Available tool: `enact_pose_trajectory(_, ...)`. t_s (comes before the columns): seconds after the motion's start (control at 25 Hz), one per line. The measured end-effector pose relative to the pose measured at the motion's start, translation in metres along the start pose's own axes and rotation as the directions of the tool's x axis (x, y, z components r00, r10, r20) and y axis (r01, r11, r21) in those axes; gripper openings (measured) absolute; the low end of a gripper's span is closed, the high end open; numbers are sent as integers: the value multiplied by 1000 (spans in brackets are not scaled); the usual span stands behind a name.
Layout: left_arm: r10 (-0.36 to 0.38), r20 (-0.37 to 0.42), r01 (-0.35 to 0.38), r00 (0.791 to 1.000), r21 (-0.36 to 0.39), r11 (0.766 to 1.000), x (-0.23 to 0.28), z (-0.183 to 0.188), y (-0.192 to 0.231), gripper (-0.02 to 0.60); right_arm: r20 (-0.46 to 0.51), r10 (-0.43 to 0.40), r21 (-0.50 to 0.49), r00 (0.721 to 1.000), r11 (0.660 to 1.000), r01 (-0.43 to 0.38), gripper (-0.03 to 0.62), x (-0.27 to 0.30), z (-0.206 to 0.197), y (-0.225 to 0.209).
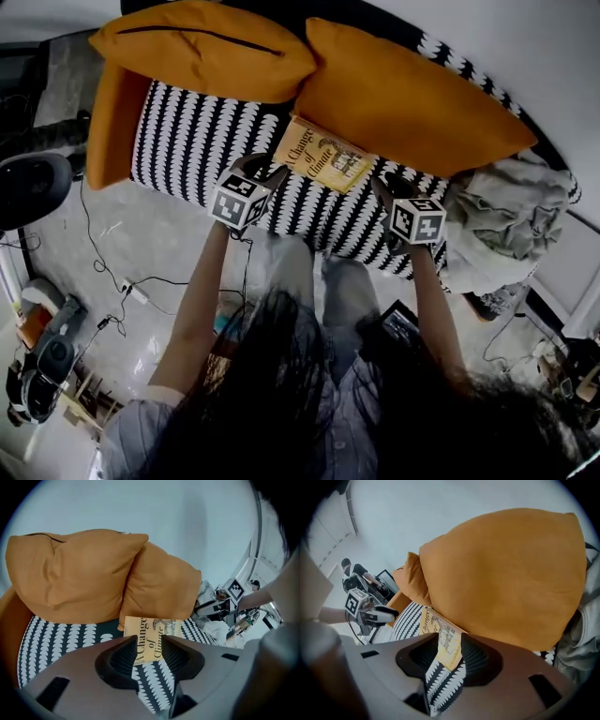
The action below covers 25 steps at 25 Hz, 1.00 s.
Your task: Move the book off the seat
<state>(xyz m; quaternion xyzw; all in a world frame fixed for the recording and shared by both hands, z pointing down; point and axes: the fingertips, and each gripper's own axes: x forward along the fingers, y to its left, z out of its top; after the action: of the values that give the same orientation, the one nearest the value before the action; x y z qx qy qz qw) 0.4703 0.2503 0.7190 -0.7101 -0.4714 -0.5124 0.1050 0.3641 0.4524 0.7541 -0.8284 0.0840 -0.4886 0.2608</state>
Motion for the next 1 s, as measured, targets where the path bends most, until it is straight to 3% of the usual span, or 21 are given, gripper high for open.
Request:
enact_pose_trajectory(0.28,-68,-82,68,994,9,998,38,-18,24,207,-19,34,71,999,997,-33,198,39,-21,-9)
enact_pose_trajectory(0.48,-73,-149,81,986,47,996,64,-34,46,229,-36,58,120,998,991,-54,247,67,-37,-13)
enact_pose_trajectory(0.76,-110,-155,104,982,-47,993,89,-40,67,244,-39,60,219,997,974,-50,267,93,-51,-31)
enact_pose_trajectory(1.0,-134,-151,129,980,-41,991,110,-33,67,250,-51,78,198,996,978,-67,278,104,-56,-41)
